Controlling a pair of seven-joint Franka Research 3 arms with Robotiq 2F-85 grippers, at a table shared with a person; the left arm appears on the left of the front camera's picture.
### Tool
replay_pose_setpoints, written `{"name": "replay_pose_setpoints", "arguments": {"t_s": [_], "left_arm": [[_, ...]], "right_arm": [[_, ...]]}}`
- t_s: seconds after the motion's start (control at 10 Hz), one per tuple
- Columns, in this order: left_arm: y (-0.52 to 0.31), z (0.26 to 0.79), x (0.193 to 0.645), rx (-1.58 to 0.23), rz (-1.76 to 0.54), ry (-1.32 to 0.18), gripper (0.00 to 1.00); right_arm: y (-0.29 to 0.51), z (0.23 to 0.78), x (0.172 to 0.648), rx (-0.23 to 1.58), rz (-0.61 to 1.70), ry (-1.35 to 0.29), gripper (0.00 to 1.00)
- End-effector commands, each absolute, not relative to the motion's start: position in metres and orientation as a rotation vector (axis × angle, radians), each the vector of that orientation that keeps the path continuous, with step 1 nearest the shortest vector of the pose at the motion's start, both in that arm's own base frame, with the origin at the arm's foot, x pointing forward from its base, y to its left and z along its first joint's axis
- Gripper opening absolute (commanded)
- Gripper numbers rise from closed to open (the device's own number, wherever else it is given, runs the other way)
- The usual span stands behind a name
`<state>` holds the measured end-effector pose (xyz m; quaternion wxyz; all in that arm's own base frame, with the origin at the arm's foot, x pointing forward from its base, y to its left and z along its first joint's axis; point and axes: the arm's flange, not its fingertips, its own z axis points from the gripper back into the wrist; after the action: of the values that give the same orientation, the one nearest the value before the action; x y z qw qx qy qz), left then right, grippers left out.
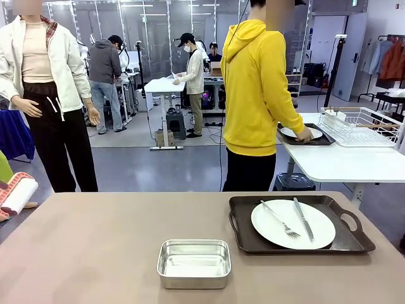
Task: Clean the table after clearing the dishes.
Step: When the left (or right) Handle tray is removed, use the left hand (or right hand) to clean the left (or right) side of the table with the Lint Roller, then place the Lint Roller back on top of the Airtight Container.
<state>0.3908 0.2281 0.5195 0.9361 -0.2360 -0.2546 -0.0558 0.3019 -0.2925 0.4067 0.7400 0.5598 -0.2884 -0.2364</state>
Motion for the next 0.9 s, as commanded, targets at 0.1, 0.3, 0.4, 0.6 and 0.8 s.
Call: {"name": "replay_pose_setpoints", "arguments": {"t_s": [0.1, 0.3, 0.4, 0.6, 0.8], "left_arm": [[0.234, 0.518, 0.401, -0.471, -0.110, -0.503, 0.23], [0.234, 0.518, 0.401, -0.471, -0.110, -0.503, 0.23], [0.234, 0.518, 0.401, -0.471, -0.110, -0.503, 0.23], [0.232, 0.512, 0.403, -0.477, -0.110, -0.501, 0.23], [0.155, 0.600, 0.438, -0.378, -0.581, -0.558, 0.23]], "right_arm": [[-0.293, 0.409, 0.301, 1.236, -0.511, -0.644, 1.00], [-0.293, 0.409, 0.301, 1.236, -0.511, -0.644, 1.00], [-0.293, 0.409, 0.301, 1.236, -0.511, -0.644, 1.00], [-0.293, 0.409, 0.301, 1.236, -0.511, -0.644, 1.00], [-0.293, 0.409, 0.301, 1.236, -0.511, -0.644, 1.00]]}}
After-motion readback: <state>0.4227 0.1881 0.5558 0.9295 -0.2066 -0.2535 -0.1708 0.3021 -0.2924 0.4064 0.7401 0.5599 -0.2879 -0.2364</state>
